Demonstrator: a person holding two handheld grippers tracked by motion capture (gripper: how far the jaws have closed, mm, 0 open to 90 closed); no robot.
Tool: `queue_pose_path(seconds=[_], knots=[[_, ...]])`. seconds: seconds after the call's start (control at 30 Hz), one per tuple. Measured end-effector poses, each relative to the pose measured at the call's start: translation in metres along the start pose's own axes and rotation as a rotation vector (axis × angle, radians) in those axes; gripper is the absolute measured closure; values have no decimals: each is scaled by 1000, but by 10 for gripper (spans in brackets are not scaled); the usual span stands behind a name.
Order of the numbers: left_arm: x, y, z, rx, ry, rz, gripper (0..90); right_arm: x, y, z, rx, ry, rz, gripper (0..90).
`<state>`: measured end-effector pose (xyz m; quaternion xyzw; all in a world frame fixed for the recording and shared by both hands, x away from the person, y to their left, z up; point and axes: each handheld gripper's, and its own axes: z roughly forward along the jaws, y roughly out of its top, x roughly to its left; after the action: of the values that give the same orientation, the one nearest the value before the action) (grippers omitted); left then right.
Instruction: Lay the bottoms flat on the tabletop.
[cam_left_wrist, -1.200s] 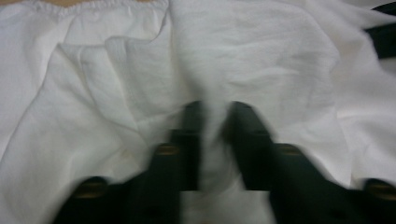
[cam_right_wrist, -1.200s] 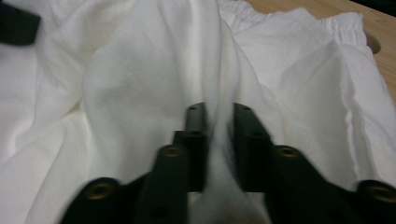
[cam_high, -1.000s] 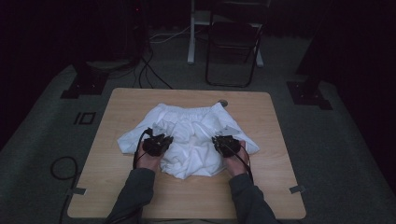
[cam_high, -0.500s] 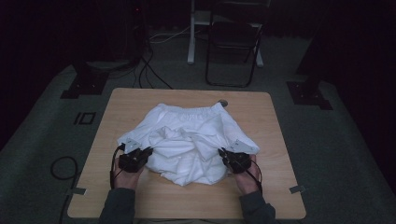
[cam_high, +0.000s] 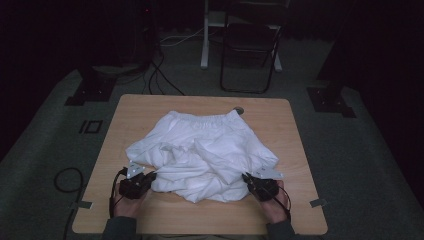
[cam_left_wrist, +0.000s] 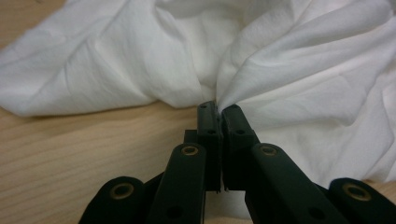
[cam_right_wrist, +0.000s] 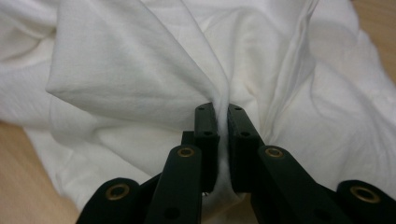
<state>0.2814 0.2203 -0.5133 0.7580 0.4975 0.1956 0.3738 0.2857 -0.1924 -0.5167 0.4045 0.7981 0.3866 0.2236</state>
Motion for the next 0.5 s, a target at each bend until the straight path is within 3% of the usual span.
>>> queue_pose_path(seconds=[0.27,0.5], knots=[[-8,-7,18,65,1,19,868,9,-12,12,56,17,-14,839],[-13,-11,27,90,2,33,864,12,-14,21,77,14,-12,830]])
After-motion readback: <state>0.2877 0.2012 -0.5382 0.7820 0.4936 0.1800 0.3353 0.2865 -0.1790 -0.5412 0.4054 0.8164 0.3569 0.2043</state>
